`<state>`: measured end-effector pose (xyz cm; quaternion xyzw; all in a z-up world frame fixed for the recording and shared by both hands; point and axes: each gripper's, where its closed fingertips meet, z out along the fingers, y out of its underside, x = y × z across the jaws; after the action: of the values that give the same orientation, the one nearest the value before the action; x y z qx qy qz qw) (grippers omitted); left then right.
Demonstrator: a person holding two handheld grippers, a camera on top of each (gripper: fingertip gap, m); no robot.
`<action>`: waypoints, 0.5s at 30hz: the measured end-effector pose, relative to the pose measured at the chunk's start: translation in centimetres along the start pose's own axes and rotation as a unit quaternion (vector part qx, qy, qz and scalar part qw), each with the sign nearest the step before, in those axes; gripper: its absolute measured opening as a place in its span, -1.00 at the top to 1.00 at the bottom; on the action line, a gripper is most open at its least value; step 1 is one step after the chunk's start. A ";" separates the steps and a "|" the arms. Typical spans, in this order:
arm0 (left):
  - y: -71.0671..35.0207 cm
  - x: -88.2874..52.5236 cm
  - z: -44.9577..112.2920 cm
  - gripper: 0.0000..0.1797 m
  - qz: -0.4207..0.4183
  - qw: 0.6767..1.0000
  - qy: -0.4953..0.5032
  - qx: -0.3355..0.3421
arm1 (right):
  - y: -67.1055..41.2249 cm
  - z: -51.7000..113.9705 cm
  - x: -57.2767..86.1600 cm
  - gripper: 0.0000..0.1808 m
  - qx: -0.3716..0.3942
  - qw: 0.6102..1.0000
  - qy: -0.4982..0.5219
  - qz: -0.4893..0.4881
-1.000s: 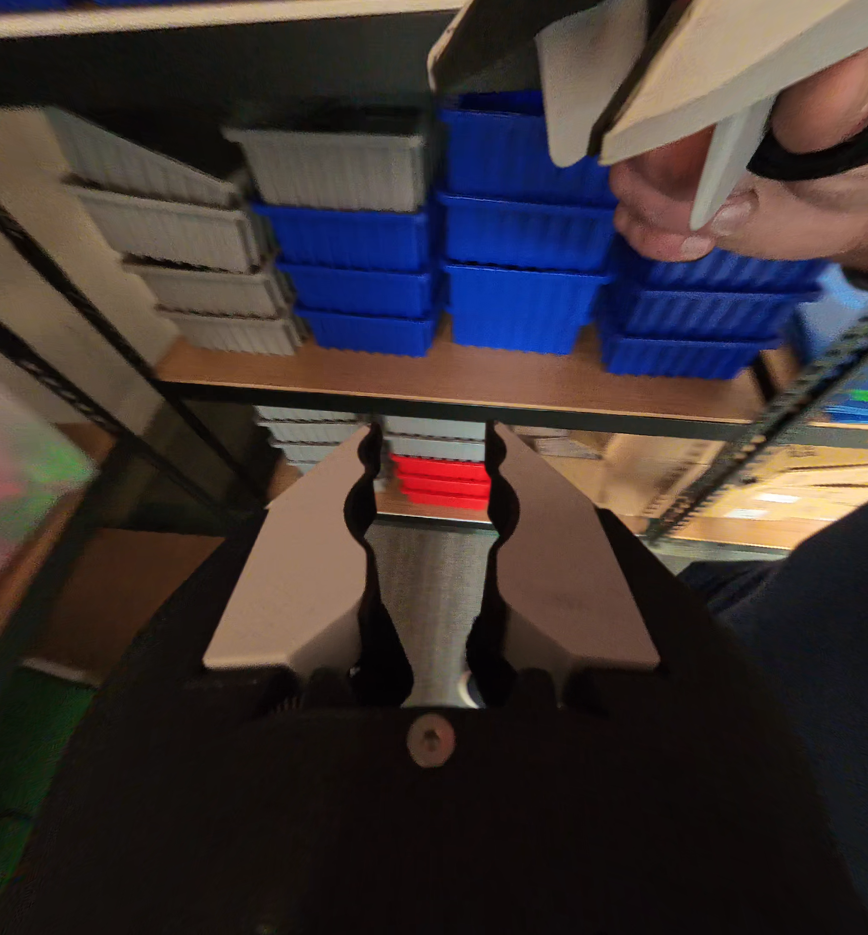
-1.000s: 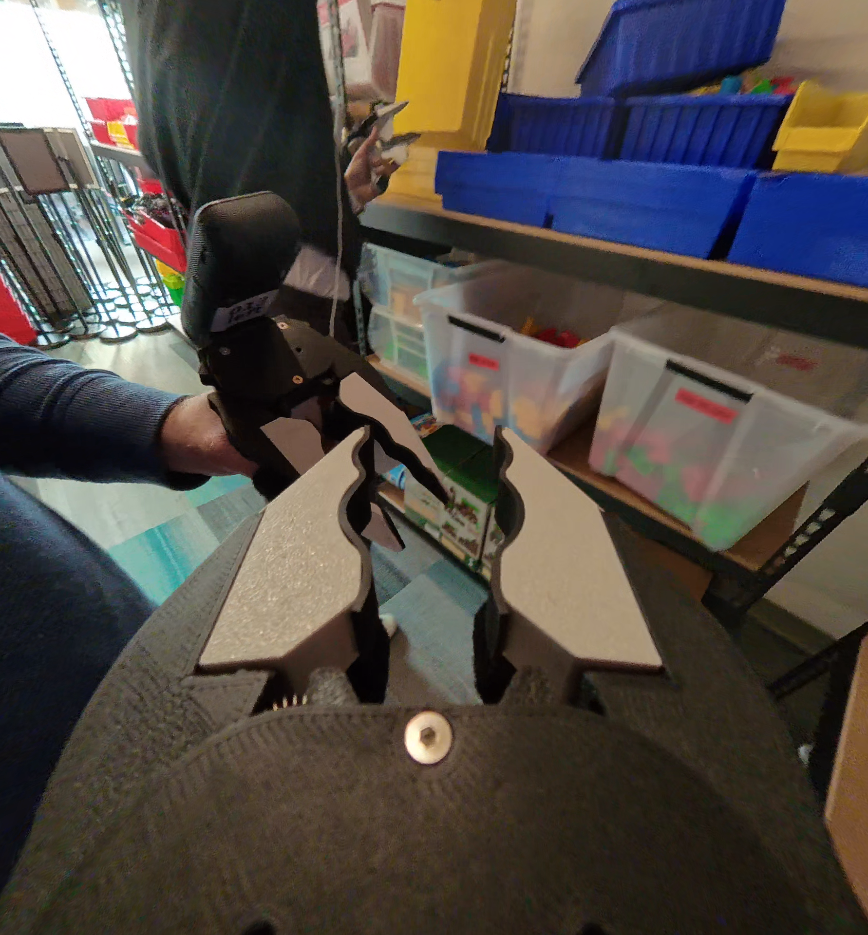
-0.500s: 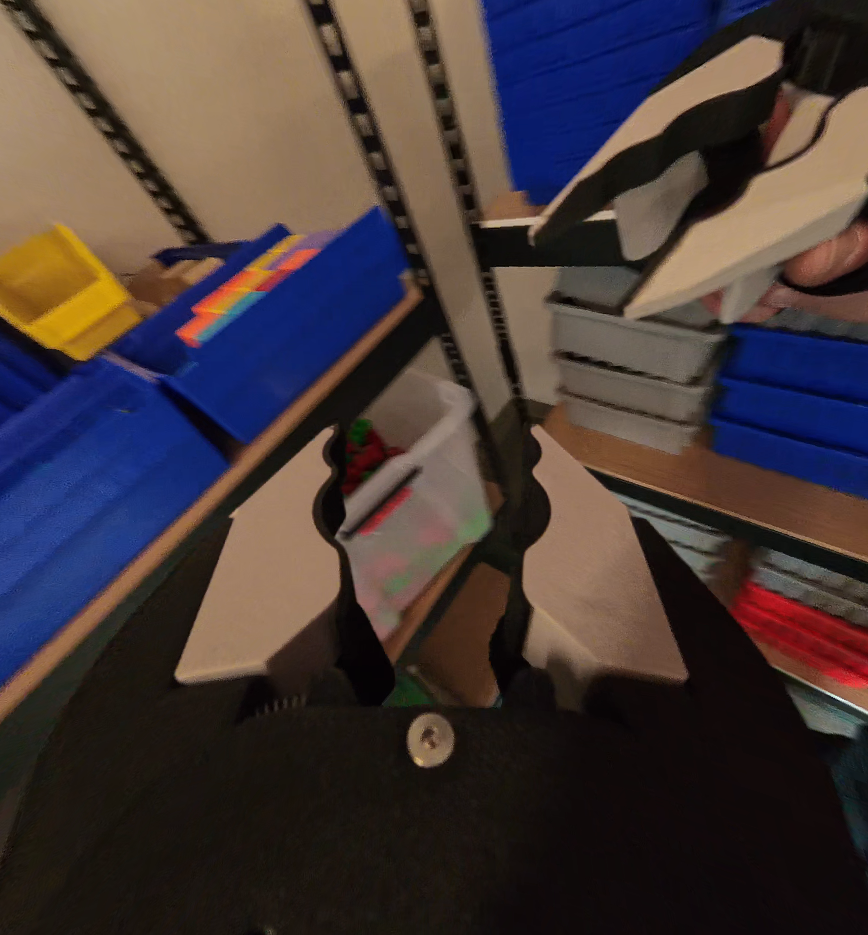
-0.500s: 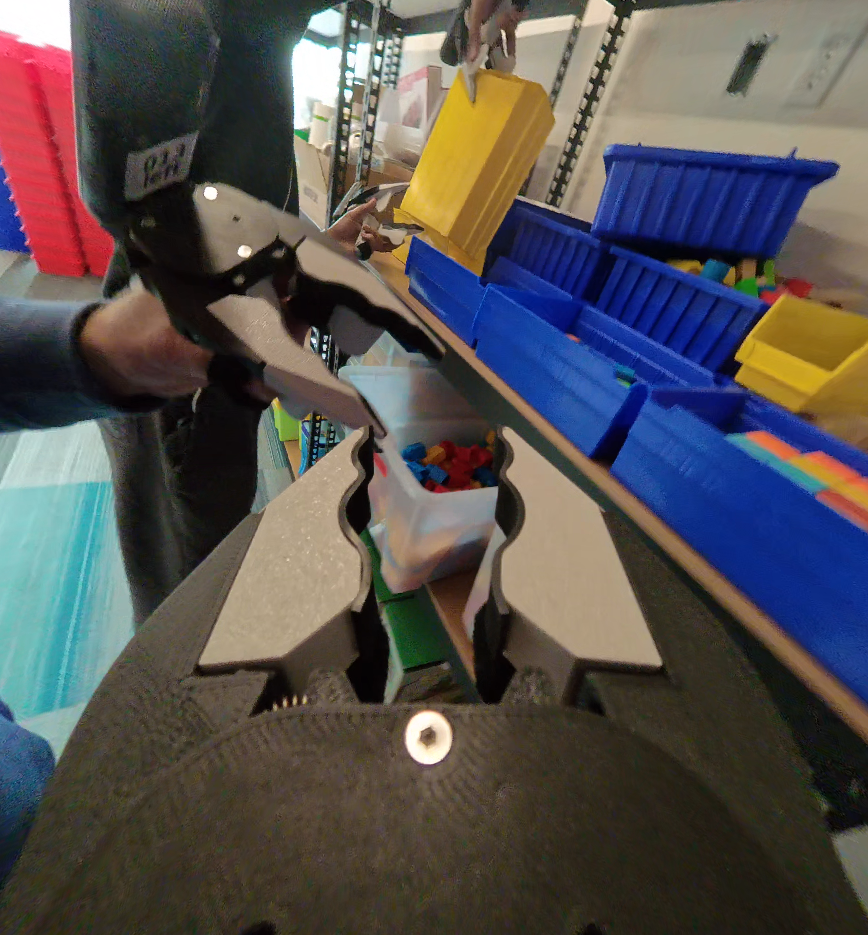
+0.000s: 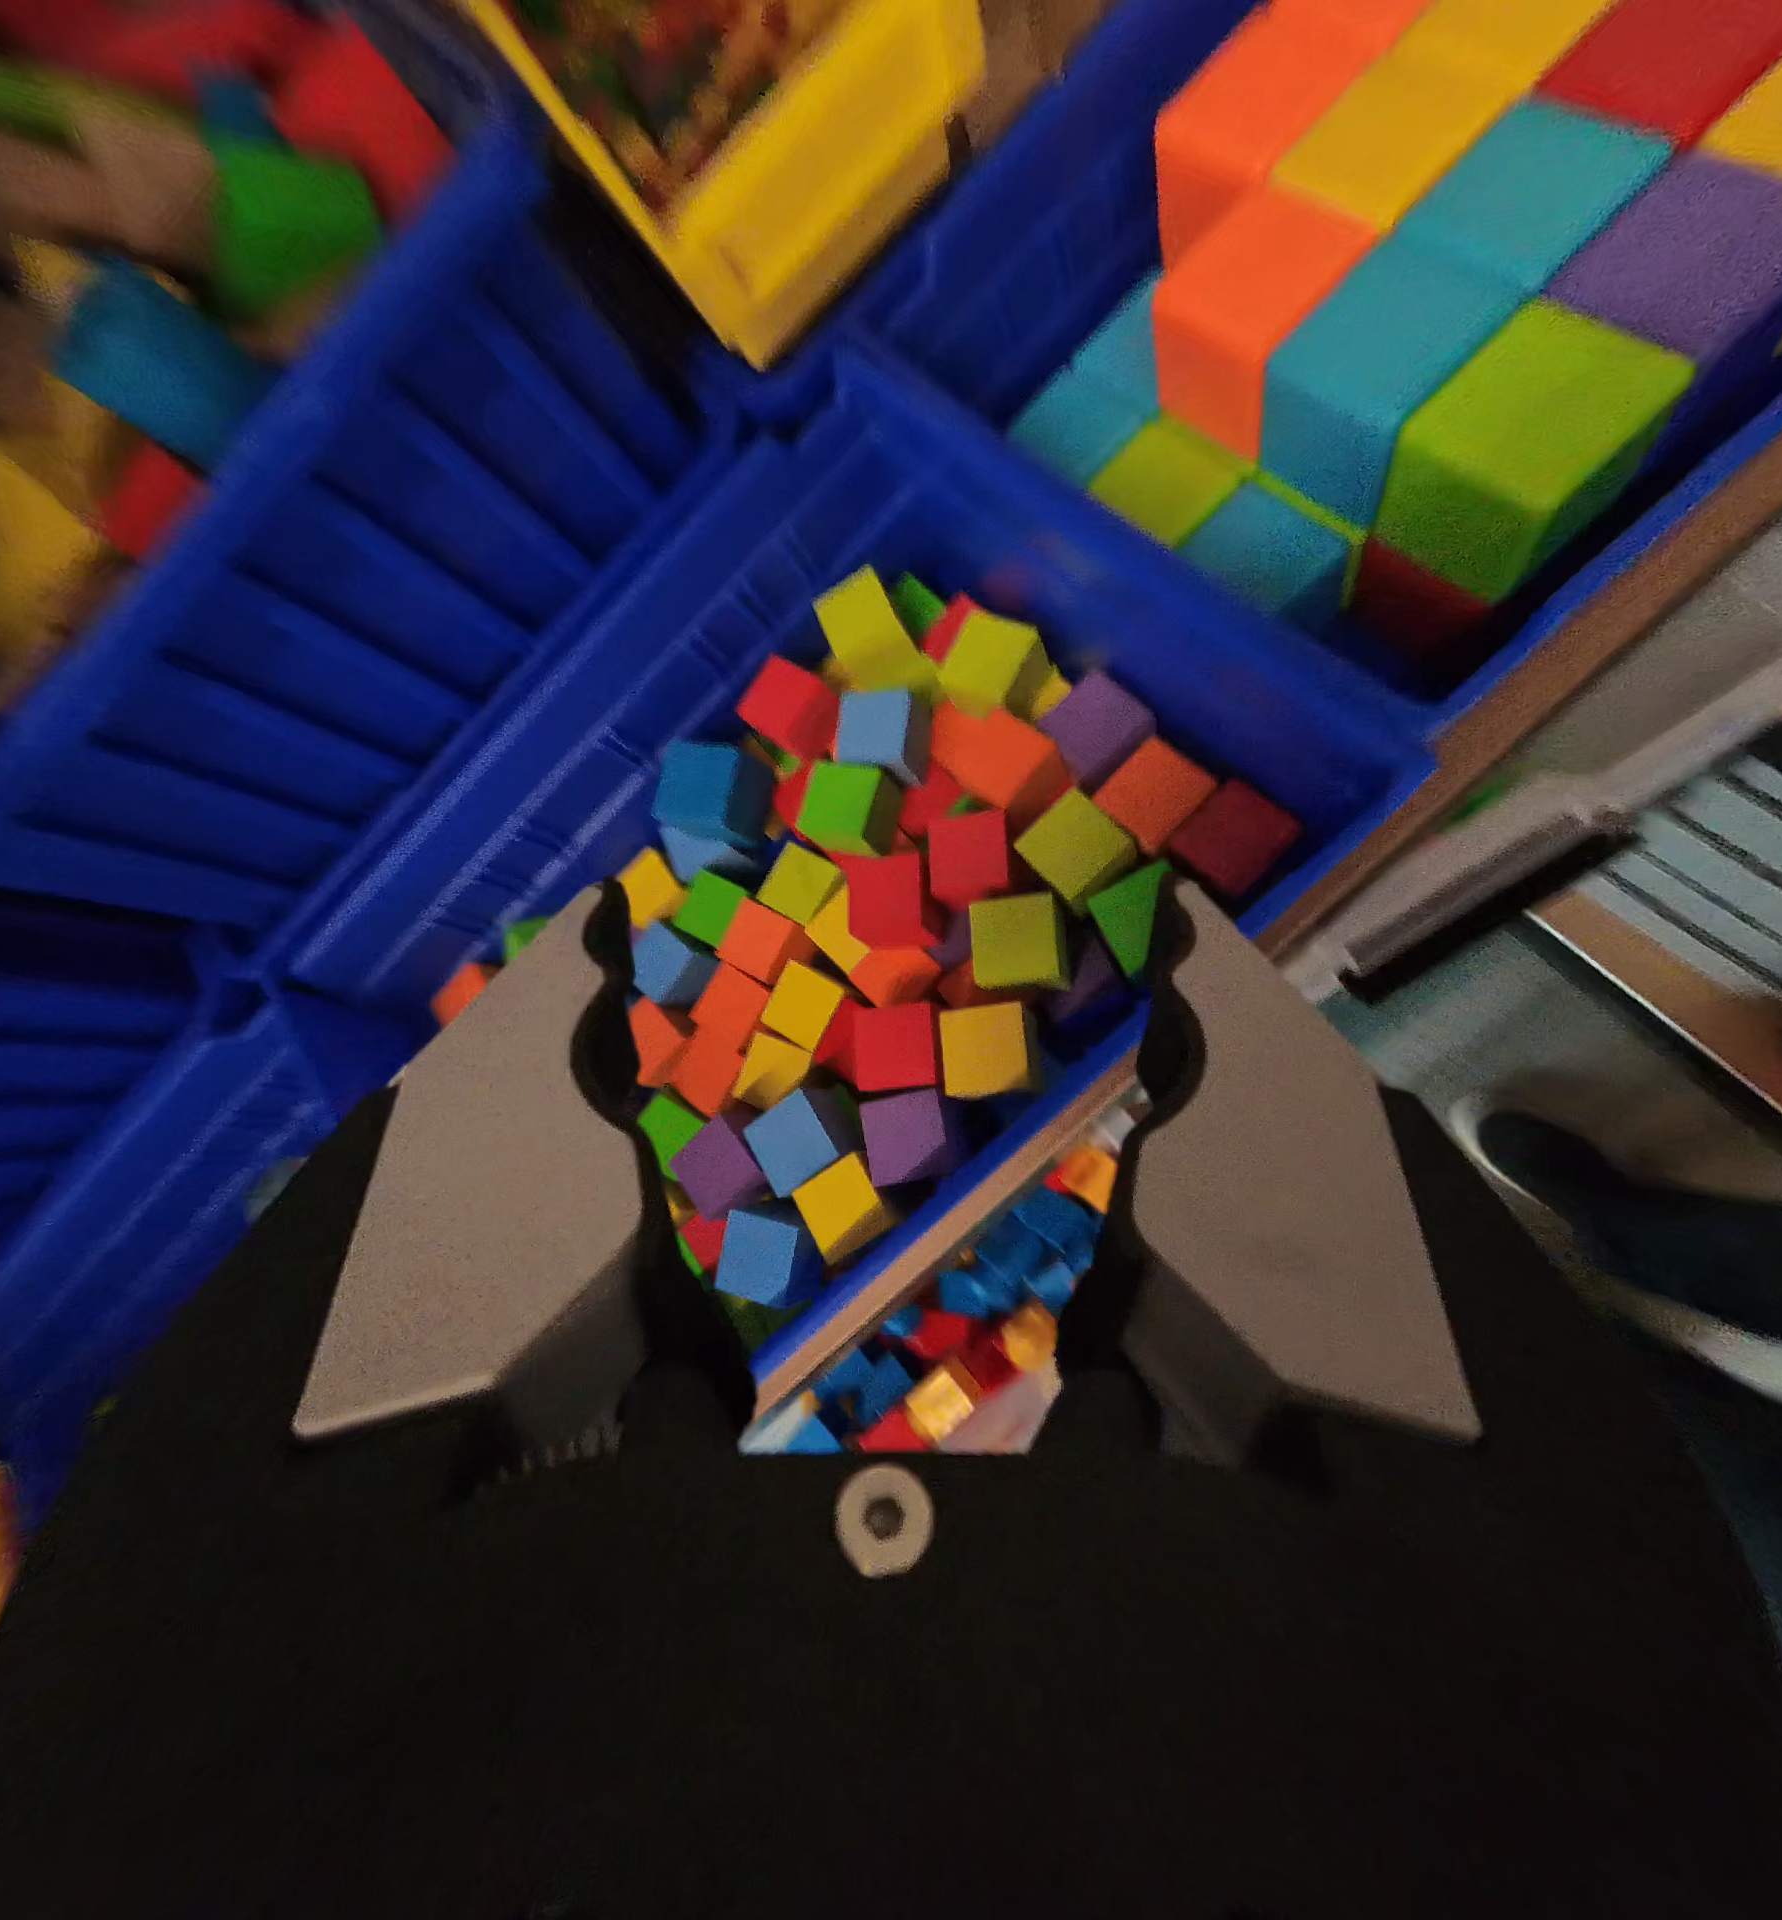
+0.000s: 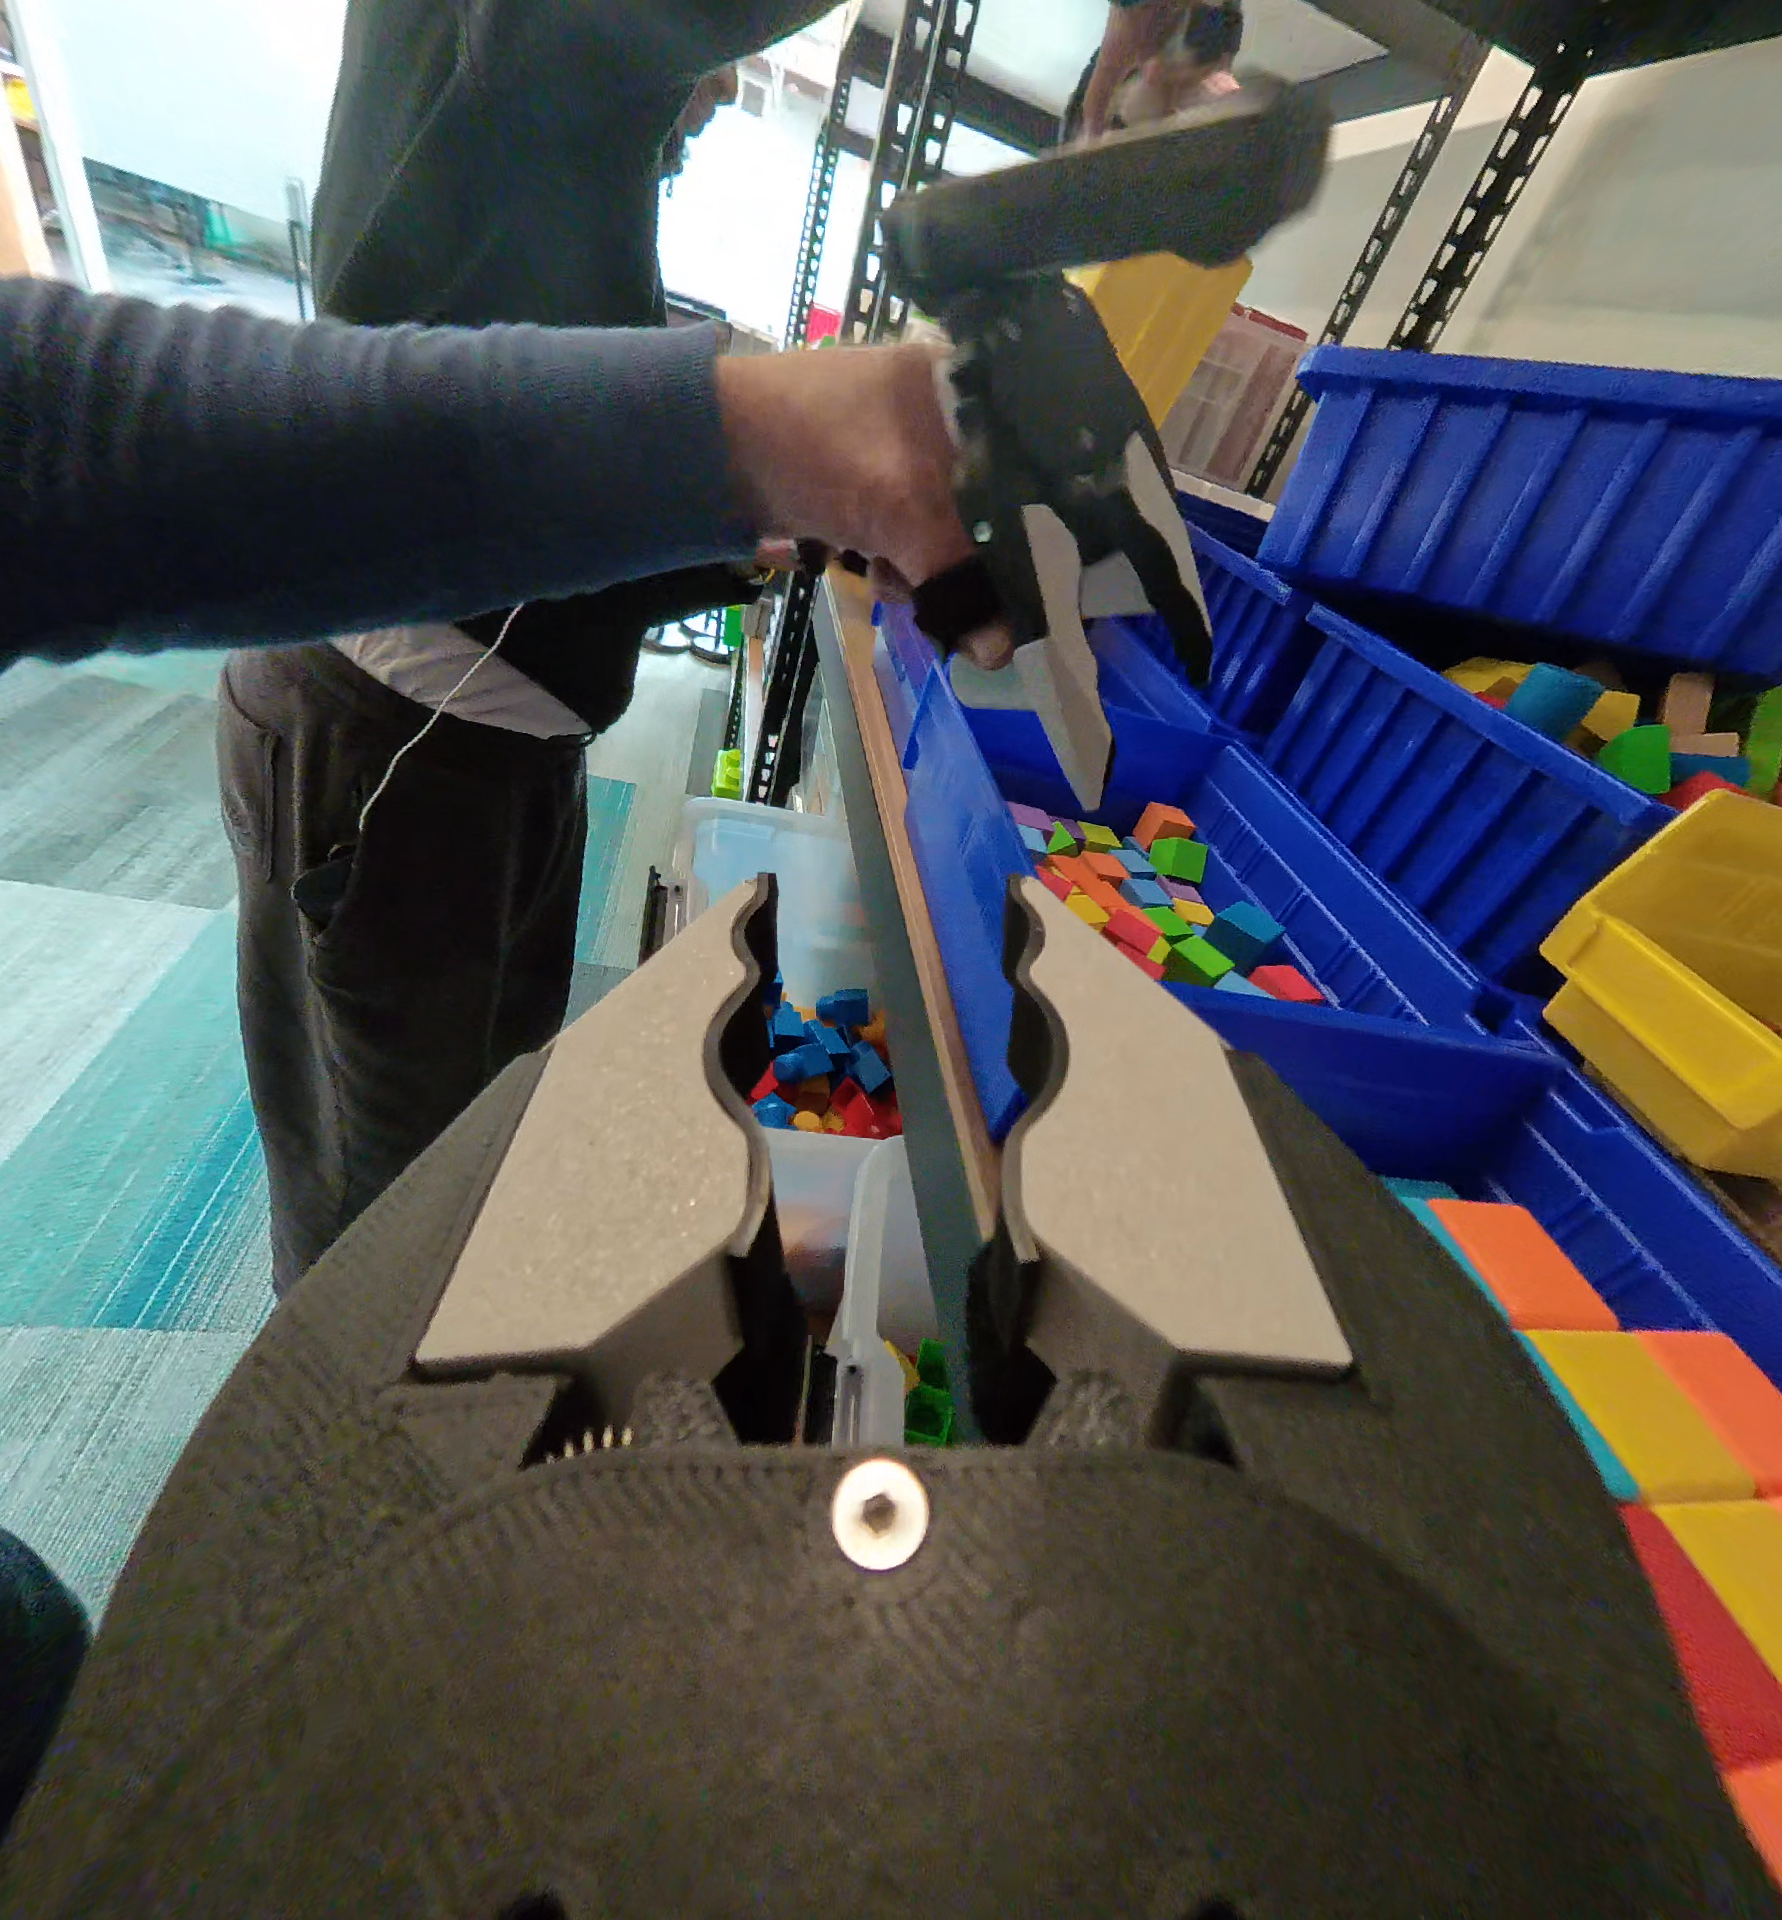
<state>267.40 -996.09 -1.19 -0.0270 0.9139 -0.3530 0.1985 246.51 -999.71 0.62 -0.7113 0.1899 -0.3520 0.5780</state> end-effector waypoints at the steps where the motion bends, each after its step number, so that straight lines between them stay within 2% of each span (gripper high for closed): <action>1: 0.7 -0.7 1.1 -0.15 -0.015 0.999 0.030 -0.029 | 0.2 0.2 0.4 0.54 0.000 1.000 -0.004 0.002; 3: 2.6 -1.9 3.2 -0.24 -0.020 0.992 0.080 -0.092 | 0.6 0.6 0.9 0.54 0.002 1.000 -0.013 0.008; 5: 4.8 -3.0 4.8 -0.24 -0.008 0.981 0.106 -0.163 | 1.0 1.0 1.2 0.54 0.001 1.000 -0.022 0.013; 6: 5.7 -3.4 5.6 -0.17 0.003 0.974 0.119 -0.190 | 1.2 1.1 1.3 0.54 0.001 1.000 -0.026 0.015; 12: 9.8 -4.8 10.2 -0.03 0.006 0.943 0.172 -0.284 | 1.6 1.8 1.7 0.56 0.015 0.999 -0.037 0.028; 14: 10.6 -4.8 11.0 -0.08 -0.034 0.936 0.190 -0.296 | 1.7 1.8 1.7 0.56 0.023 0.998 -0.041 0.033; 15: 10.9 -5.2 11.2 -0.18 -0.044 0.935 0.187 -0.299 | 1.7 1.9 1.6 0.57 0.026 0.998 -0.043 0.033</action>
<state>277.41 -994.03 -14.07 -0.0585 0.9957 -0.0709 -0.0091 249.21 -999.97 -0.72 -0.7038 0.1793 -0.3065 0.6153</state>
